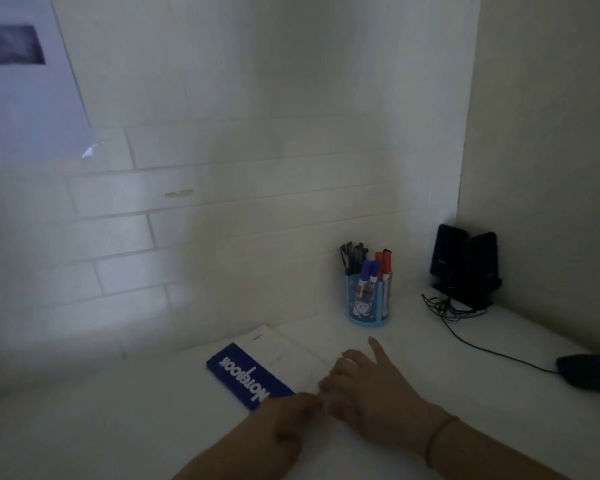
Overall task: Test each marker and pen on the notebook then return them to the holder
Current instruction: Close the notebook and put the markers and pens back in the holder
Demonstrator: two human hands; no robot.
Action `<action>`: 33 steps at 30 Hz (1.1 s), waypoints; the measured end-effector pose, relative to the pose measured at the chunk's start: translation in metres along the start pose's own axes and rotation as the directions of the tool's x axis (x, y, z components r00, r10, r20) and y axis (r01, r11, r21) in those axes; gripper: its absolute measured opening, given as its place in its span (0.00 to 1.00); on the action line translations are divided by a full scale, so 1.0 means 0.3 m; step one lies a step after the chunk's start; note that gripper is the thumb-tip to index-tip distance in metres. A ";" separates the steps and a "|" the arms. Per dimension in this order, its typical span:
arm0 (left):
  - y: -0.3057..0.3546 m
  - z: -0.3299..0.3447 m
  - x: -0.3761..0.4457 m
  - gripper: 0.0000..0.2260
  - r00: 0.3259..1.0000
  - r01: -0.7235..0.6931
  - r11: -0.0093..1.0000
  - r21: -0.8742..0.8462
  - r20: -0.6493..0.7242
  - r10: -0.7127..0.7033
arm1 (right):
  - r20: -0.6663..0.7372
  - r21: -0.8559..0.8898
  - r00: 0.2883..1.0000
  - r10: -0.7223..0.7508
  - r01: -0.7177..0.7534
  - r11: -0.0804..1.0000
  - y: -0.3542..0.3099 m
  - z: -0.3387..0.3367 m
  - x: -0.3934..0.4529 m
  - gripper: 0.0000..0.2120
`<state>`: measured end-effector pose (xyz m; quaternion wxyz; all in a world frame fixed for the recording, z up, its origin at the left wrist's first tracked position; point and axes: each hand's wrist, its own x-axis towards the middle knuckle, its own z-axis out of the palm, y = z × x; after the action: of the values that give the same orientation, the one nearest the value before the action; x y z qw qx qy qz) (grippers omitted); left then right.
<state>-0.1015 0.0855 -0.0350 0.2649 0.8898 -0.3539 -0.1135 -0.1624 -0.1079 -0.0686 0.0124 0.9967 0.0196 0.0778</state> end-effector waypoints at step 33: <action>-0.247 0.056 0.266 0.24 0.896 0.200 0.964 0.173 -0.431 -0.108 | -0.091 0.249 0.860 0.503 -0.469 0.847 0.144 0.089 0.184 0.22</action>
<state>-0.0080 0.0690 -0.0909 0.2277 0.9419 -0.2271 0.0972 -0.1023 -0.1492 -0.0852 -0.1189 0.9552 -0.2244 0.1519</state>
